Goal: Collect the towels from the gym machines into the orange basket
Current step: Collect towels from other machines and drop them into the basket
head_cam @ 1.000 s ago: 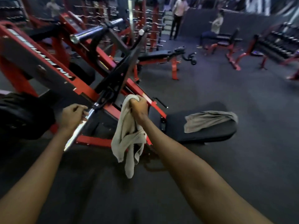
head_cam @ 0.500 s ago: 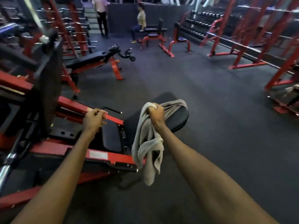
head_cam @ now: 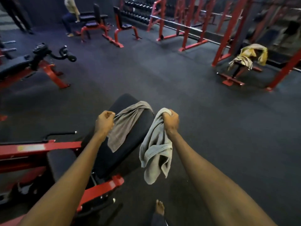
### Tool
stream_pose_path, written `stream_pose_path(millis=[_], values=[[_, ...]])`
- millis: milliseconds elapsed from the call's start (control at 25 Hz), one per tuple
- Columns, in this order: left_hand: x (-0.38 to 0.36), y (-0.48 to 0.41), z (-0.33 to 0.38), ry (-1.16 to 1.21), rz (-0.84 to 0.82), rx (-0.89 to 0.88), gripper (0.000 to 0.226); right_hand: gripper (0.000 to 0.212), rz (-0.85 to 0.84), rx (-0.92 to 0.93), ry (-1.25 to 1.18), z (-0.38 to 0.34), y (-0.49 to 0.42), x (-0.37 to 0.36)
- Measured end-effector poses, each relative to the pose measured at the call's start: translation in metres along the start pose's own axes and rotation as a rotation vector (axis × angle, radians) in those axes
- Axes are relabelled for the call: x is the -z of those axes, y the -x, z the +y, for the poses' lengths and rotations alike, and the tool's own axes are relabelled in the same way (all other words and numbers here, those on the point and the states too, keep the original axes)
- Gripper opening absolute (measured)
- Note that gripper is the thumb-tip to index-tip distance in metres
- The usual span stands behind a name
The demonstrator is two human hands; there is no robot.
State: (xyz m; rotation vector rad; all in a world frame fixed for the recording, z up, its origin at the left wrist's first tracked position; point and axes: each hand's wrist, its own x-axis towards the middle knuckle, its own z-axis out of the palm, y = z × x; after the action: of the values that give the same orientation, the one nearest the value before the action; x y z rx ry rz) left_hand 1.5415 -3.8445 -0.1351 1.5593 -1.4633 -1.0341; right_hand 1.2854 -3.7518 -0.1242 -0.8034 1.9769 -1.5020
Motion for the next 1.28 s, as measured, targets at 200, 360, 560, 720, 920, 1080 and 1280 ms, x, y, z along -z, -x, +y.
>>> stream_pose_path(millis=[200,360,560,720,920,1080,1280], values=[[-0.102,-0.088,0.019,-0.144,-0.082,0.014,0.020,0.014,0.040,-0.060,0.006,0.018,-0.119,0.009],[-0.163,-0.152,0.036,-0.203,-0.123,0.006,0.024,0.013,0.069,-0.085,0.027,0.020,-0.196,0.009],[-0.225,-0.246,0.019,-0.290,-0.198,0.086,0.028,0.021,0.103,-0.146,0.101,0.041,-0.284,-0.013],[-0.274,-0.335,-0.008,-0.360,-0.233,0.188,0.037,0.022,0.147,-0.203,0.134,0.067,-0.350,-0.040],[-0.332,-0.423,-0.028,-0.539,-0.328,0.282,0.060,0.019,0.218,-0.307,0.148,0.106,-0.425,-0.070],[-0.376,-0.469,-0.058,-0.714,-0.501,0.391,0.101,0.013,0.287,-0.371,0.156,0.142,-0.463,-0.079],[-0.429,-0.478,-0.105,-0.593,-0.514,0.578,0.091,0.015,0.315,-0.405,0.132,0.173,-0.504,-0.082]])
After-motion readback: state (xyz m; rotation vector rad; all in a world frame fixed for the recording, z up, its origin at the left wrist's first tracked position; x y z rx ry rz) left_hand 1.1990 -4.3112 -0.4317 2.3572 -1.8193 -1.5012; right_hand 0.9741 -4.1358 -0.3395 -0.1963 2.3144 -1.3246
